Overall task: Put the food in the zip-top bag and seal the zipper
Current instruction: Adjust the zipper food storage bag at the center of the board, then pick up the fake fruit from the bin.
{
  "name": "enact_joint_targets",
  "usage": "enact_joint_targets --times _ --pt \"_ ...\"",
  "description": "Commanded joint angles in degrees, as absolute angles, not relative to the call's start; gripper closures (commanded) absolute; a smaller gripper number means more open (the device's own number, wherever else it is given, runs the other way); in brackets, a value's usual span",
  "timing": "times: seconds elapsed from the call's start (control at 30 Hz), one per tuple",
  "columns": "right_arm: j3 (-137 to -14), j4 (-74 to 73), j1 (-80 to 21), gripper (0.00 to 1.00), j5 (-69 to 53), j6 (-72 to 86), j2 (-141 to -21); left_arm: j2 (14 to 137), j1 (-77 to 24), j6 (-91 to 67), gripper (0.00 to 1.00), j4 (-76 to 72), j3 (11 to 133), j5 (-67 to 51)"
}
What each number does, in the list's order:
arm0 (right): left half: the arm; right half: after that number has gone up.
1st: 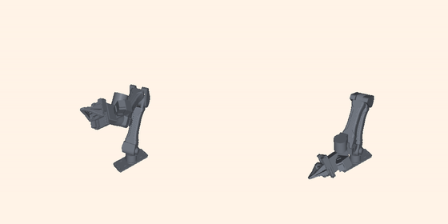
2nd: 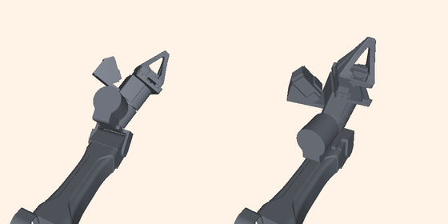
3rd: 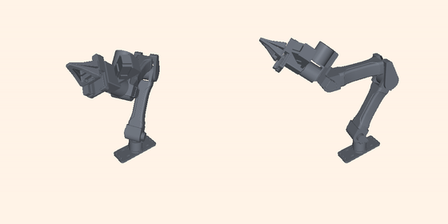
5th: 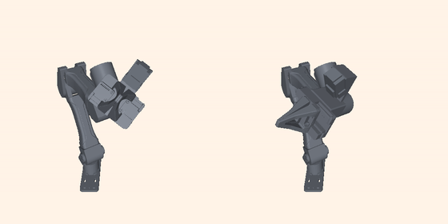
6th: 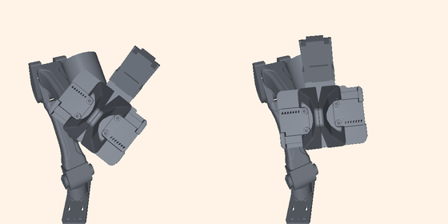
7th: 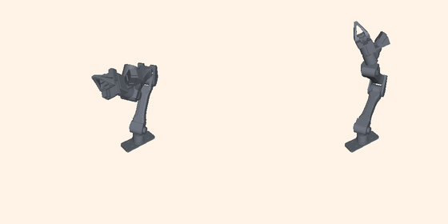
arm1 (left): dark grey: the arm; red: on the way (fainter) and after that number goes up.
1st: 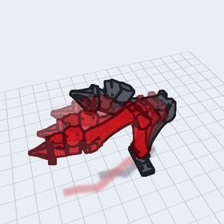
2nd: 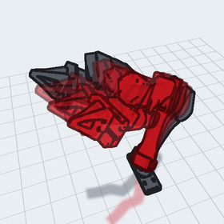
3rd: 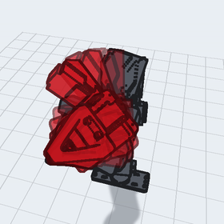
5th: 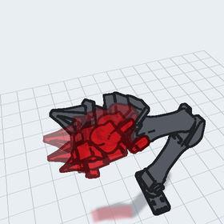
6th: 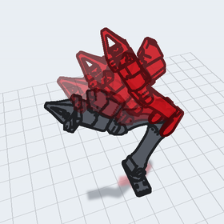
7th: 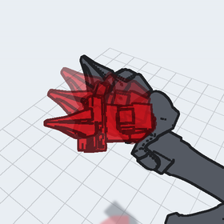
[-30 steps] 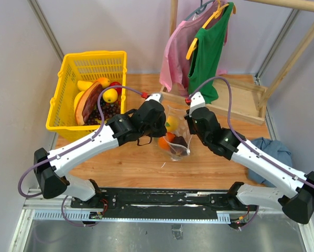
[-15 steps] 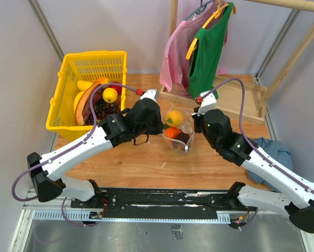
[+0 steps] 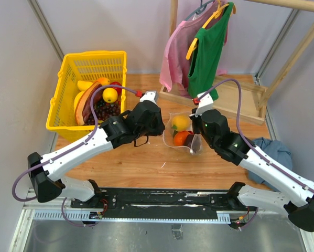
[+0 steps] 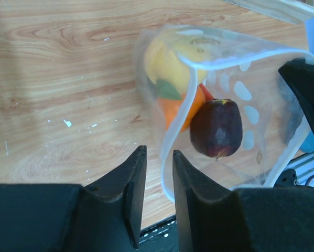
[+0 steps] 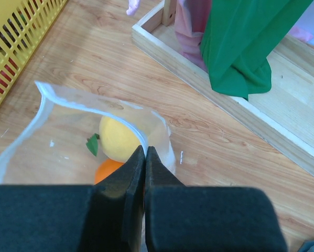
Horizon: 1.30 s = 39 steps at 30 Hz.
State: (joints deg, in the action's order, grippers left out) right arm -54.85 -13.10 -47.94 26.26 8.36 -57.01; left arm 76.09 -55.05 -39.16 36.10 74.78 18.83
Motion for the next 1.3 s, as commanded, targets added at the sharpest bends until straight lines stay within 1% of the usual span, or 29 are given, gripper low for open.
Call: enact_joint_targets --times 0.0,0.1,0.2,0.3,0.43,0.53,0.63,0.8,0.83,1.03,1.13,1.27 --pt "-54.4 -10.3 -47.2 0.99 26.2 7.8 -56.6 73.5 -55.2 -37.9 0.66 35.2 76.2 21.8" --pt "-54.4 -10.3 -47.3 0.99 26.1 7.8 -56.6 72.9 -53.6 -36.6 0.55 36.3 77.4 22.6" --pt "-54.2 -10.4 -47.2 0.99 26.2 7.8 -56.6 71.8 -49.9 -34.9 0.47 37.3 78.8 22.2" --pt "-54.3 -10.3 -47.2 0.99 26.1 7.8 -56.5 70.7 -45.9 -32.5 0.37 38.0 80.3 23.1" --pt "-54.2 -10.3 -47.2 0.99 26.2 7.8 -56.9 69.4 -38.7 -29.5 0.25 37.9 81.7 23.4" --pt "-54.2 -10.4 -47.2 0.99 26.1 7.9 -57.1 69.1 -31.8 -27.4 0.18 37.2 82.0 21.2" --pt "-54.2 -10.3 -47.2 0.99 26.2 7.9 -57.2 70.5 -24.9 -25.7 0.15 36.6 82.3 17.7" --pt "-54.2 -10.2 -47.2 0.99 26.1 7.9 -57.3 75.5 -16.4 -24.2 0.13 35.1 83.5 13.0" --pt "-54.1 -10.1 -47.2 0.99 25.1 8.0 -57.2 77.0 -14.8 -23.7 0.1 34.3 83.6 12.4" --pt "-53.7 -9.7 -47.2 0.99 23.5 8.0 -57.1 84.9 -7.9 -22.2 0.02 31.0 85.7 11.2" --pt "-53.4 -9.2 -47.2 0.99 23.1 8.0 -57.1 89.8 -4.2 -22.1 0.01 29.1 86.5 7.2" --pt "-53.4 -9.0 -47.1 0.99 22.3 8.0 -57.9 98.5 -1.8 -21.3 0.01 29.8 91.5 4.7"
